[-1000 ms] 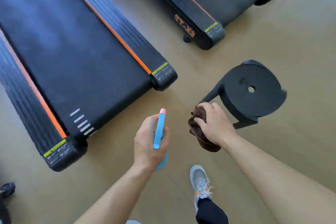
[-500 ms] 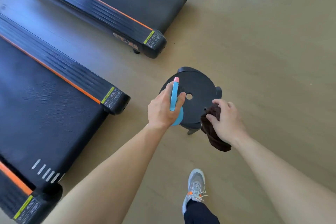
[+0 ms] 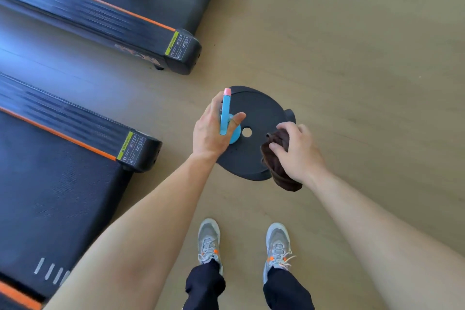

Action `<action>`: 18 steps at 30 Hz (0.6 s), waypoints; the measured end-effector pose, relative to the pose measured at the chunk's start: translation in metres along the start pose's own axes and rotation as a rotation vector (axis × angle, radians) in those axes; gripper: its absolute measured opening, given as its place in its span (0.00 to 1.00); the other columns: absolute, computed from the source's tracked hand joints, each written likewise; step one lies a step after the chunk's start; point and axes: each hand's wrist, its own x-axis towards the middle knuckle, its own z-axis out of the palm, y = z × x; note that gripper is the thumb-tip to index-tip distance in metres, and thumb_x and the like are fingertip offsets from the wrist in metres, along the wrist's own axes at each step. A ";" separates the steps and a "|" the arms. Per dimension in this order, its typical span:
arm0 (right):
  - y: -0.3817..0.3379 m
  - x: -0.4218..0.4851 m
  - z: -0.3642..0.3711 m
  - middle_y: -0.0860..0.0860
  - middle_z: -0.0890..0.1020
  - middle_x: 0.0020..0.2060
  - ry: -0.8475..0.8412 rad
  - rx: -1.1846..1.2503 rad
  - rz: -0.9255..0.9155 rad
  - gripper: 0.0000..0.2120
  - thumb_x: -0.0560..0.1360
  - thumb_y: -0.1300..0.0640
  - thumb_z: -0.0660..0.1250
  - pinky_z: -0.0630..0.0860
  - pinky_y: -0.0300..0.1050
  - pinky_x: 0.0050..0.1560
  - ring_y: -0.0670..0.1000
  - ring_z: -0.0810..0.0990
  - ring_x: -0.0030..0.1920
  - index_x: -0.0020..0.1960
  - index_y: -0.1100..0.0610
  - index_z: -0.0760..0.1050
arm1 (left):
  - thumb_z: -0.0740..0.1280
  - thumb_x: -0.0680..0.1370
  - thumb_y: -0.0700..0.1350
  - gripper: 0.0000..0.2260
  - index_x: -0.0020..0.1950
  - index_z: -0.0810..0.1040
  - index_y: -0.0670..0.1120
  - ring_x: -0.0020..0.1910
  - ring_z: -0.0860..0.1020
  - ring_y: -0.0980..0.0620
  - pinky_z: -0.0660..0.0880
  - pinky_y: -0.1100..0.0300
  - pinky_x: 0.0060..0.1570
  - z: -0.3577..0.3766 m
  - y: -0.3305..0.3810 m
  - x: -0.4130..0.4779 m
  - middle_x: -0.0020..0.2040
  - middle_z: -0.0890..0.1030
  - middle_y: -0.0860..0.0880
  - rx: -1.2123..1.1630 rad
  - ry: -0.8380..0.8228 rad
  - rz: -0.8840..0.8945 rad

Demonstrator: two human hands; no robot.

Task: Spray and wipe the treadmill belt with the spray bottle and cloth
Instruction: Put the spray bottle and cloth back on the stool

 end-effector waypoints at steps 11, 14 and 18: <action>-0.029 -0.051 -0.026 0.49 0.73 0.59 -0.014 0.146 -0.029 0.21 0.77 0.54 0.72 0.65 0.40 0.59 0.47 0.73 0.58 0.68 0.50 0.72 | 0.68 0.83 0.49 0.09 0.63 0.79 0.51 0.52 0.80 0.56 0.80 0.55 0.56 -0.058 0.011 -0.092 0.61 0.80 0.50 0.029 -0.334 -0.251; -0.030 -0.069 -0.028 0.51 0.72 0.61 -0.046 0.142 -0.130 0.25 0.76 0.57 0.73 0.64 0.38 0.63 0.48 0.72 0.62 0.71 0.52 0.70 | 0.65 0.85 0.47 0.11 0.68 0.78 0.55 0.51 0.77 0.68 0.73 0.73 0.50 -0.073 0.044 -0.109 0.62 0.80 0.56 -0.192 -0.444 -0.183; -0.029 -0.085 -0.024 0.49 0.69 0.62 -0.062 0.158 -0.239 0.32 0.74 0.61 0.75 0.63 0.39 0.66 0.48 0.67 0.65 0.73 0.53 0.65 | 0.70 0.83 0.47 0.20 0.74 0.74 0.59 0.53 0.82 0.60 0.78 0.71 0.54 -0.078 0.075 -0.108 0.62 0.81 0.59 -0.402 -0.527 -0.164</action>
